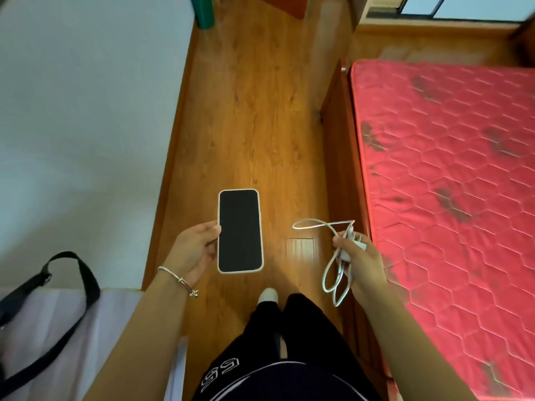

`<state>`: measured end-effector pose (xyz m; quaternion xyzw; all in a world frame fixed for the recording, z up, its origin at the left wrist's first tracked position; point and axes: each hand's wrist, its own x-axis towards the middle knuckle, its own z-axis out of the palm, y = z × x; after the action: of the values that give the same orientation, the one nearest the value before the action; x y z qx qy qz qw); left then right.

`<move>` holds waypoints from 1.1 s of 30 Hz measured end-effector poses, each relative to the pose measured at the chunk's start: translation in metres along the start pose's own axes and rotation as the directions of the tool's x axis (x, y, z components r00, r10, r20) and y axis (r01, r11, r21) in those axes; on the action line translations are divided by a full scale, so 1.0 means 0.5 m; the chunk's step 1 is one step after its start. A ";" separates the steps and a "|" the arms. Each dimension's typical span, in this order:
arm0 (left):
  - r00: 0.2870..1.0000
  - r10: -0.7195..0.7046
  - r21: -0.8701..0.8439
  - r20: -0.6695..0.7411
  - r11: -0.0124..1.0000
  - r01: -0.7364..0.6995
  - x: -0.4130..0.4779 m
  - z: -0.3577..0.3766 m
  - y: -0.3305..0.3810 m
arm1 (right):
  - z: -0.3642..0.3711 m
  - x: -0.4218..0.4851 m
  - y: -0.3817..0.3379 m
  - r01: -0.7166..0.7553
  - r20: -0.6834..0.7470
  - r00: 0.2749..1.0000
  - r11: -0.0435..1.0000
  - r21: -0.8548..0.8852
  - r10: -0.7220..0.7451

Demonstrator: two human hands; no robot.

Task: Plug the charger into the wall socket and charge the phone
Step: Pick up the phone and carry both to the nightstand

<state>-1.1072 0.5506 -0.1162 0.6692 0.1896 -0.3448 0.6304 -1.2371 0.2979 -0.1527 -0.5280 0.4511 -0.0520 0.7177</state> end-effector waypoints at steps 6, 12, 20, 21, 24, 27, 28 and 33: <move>0.999 -0.039 -0.031 -0.003 0.999 0.039 0.071 0.057 0.060 | 0.006 0.074 -0.050 -0.024 -0.014 1.000 1.000 -0.013 0.024; 0.999 -0.021 -0.066 -0.041 0.998 0.018 0.136 0.124 0.138 | 0.021 0.174 -0.135 -0.006 -0.010 1.000 1.000 0.001 0.006; 0.998 -0.016 -0.078 -0.065 0.997 0.011 0.210 0.163 0.202 | 0.071 0.295 -0.234 0.033 0.055 0.998 0.999 -0.016 -0.032; 0.997 -0.025 -0.091 -0.070 0.996 0.018 0.222 0.159 0.209 | 0.083 0.308 -0.244 0.031 0.066 0.997 0.999 -0.018 -0.030; 0.995 -0.036 -0.118 -0.090 0.993 0.025 0.262 0.132 0.236 | 0.126 0.351 -0.269 0.031 0.085 0.996 0.998 -0.047 -0.026; 0.993 -0.032 -0.113 -0.112 0.993 0.019 0.310 0.103 0.274 | 0.175 0.397 -0.292 0.020 0.097 0.995 0.999 -0.039 -0.016; 0.993 -0.029 -0.108 -0.113 0.994 0.017 0.329 0.093 0.288 | 0.192 0.413 -0.299 0.017 0.088 0.996 0.999 -0.033 -0.014; 0.993 0.015 -0.077 -0.119 0.997 -0.025 0.414 0.041 0.386 | 0.288 0.479 -0.343 -0.001 0.030 1.000 1.000 -0.025 0.002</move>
<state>-0.8362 0.4673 -0.1231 0.6650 0.2335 -0.2903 0.6473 -0.9263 0.1935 -0.1514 -0.5374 0.4410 -0.0379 0.7178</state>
